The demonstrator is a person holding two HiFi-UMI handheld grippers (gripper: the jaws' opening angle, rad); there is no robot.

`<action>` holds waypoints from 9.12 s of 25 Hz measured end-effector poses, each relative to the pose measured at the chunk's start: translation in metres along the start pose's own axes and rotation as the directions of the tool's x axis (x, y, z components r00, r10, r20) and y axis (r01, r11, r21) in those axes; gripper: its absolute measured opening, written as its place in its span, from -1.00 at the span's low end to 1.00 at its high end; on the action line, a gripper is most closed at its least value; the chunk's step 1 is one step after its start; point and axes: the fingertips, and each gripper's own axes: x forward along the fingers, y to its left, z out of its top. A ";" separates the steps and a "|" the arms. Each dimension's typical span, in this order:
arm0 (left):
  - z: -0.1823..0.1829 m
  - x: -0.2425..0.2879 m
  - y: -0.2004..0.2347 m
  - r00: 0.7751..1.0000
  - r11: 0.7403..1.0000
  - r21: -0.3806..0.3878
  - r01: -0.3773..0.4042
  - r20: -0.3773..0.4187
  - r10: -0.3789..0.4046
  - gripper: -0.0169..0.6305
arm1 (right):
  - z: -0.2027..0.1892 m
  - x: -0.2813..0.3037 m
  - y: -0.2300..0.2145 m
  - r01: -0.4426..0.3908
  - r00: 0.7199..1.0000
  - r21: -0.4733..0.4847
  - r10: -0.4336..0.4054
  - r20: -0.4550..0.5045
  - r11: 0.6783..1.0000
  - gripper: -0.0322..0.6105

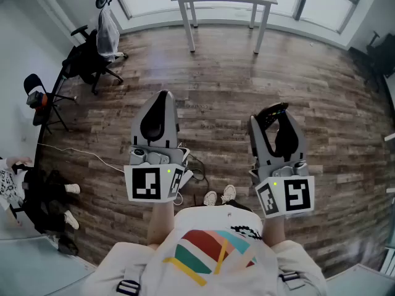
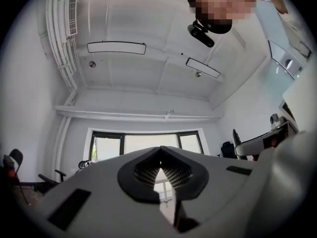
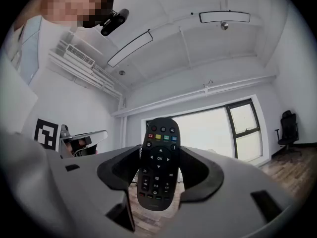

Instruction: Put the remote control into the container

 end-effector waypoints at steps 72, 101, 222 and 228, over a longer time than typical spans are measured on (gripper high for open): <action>-0.180 0.469 0.063 1.000 0.998 -0.057 0.023 -0.006 -0.023 -0.93 | -0.062 0.420 -0.276 -0.001 0.996 -0.041 -0.002 -0.084 0.999 -0.12; -0.287 0.794 0.142 0.998 0.998 -0.032 -0.049 -0.044 0.048 -0.93 | -0.078 0.749 -0.431 -0.104 0.992 -0.076 0.098 -0.085 0.992 -0.13; -0.525 1.121 0.339 0.972 0.991 -0.128 -0.043 -0.236 0.011 -0.93 | -0.265 1.221 -0.510 -0.149 0.801 0.069 0.161 -0.576 0.986 -0.90; -0.466 1.132 0.348 0.992 0.993 -0.119 -0.022 -0.122 0.008 -0.93 | -0.154 1.205 -0.513 -0.085 0.950 0.107 0.113 -0.292 0.991 -0.90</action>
